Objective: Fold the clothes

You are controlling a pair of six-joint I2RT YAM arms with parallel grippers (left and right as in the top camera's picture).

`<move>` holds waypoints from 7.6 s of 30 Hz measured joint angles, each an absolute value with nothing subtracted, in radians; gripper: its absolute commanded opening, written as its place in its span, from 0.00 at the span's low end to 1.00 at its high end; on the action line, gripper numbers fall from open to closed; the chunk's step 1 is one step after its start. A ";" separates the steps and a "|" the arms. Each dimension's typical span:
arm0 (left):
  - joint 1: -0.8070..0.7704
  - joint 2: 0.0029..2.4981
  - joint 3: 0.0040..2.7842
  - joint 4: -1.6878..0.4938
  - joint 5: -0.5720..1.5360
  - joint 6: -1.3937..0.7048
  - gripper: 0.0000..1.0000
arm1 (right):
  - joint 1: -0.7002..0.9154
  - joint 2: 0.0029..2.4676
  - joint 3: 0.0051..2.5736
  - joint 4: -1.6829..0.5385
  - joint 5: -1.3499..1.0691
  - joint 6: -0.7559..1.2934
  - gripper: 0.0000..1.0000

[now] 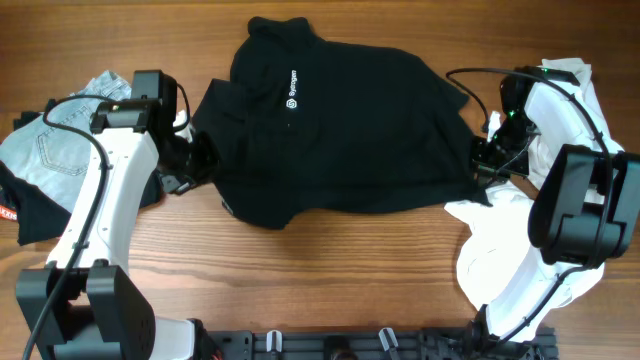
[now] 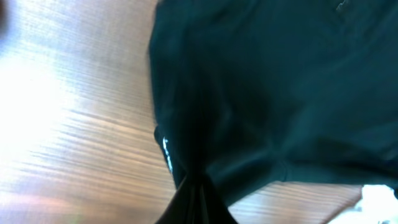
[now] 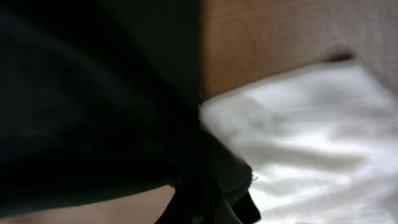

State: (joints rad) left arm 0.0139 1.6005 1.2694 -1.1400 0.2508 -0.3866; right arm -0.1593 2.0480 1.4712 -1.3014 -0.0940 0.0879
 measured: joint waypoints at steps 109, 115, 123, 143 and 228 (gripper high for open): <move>0.100 1.551 1.248 -0.819 0.140 -0.510 0.66 | -0.186 1.715 1.340 -0.712 -0.101 0.178 0.64; 0.100 1.612 1.248 -0.853 0.147 -0.510 0.65 | -0.186 1.935 1.336 -0.643 -0.179 0.181 0.63; 0.050 1.639 1.248 -0.845 0.151 -0.511 0.66 | -0.170 2.044 1.336 -0.586 -0.195 0.211 0.04; 0.025 1.646 1.246 -0.660 0.168 -0.447 0.62 | -0.178 2.044 1.561 -0.599 -0.171 0.294 0.05; -0.176 1.866 1.430 -1.378 0.086 -0.332 0.65 | -0.178 1.991 1.618 -1.272 0.165 0.067 0.36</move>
